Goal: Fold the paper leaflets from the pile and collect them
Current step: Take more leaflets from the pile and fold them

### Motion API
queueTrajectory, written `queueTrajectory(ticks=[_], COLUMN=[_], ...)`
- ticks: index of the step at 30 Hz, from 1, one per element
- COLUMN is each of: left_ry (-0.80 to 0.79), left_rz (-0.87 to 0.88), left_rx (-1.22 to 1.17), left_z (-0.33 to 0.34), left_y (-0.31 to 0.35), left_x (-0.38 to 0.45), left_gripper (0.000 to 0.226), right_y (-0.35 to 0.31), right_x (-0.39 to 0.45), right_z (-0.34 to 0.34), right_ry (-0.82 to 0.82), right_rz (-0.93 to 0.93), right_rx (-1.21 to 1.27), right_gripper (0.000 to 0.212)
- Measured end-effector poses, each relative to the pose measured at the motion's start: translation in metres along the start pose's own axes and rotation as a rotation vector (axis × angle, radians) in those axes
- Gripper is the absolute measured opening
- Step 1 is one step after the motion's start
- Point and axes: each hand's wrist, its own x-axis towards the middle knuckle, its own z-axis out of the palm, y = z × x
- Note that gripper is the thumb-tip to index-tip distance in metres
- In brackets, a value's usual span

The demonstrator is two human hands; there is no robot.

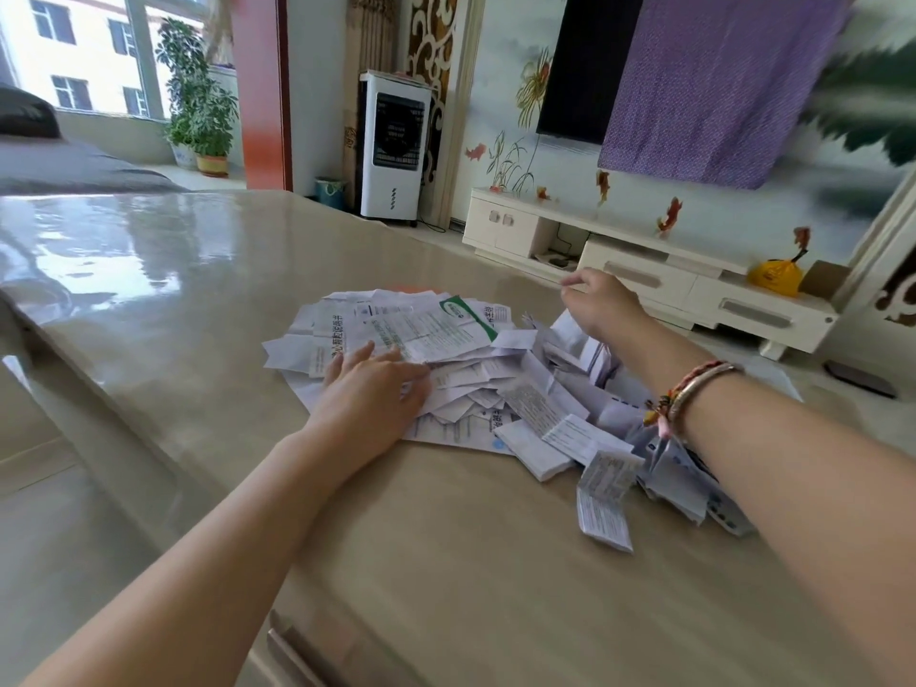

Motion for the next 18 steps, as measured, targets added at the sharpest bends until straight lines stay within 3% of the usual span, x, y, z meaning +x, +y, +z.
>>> queueTrajectory(ticks=[4, 12, 18], left_ry=[0.113, 0.44, 0.387], left_rz=[0.021, 0.152, 0.233], left_rx=[-0.012, -0.245, -0.313], left_z=[-0.001, -0.02, -0.024], left_y=[0.004, 0.009, 0.012], left_x=[-0.004, -0.037, -0.078], left_gripper=[0.032, 0.019, 0.022], right_y=[-0.007, -0.021, -0.007], right_x=[-0.019, -0.114, -0.179], right_z=[-0.001, -0.003, 0.026], right_ry=[0.005, -0.095, -0.024], right_rz=[-0.078, -0.297, -0.633], right_rx=[0.065, 0.151, -0.018], right_gripper=[0.016, 0.024, 0.045])
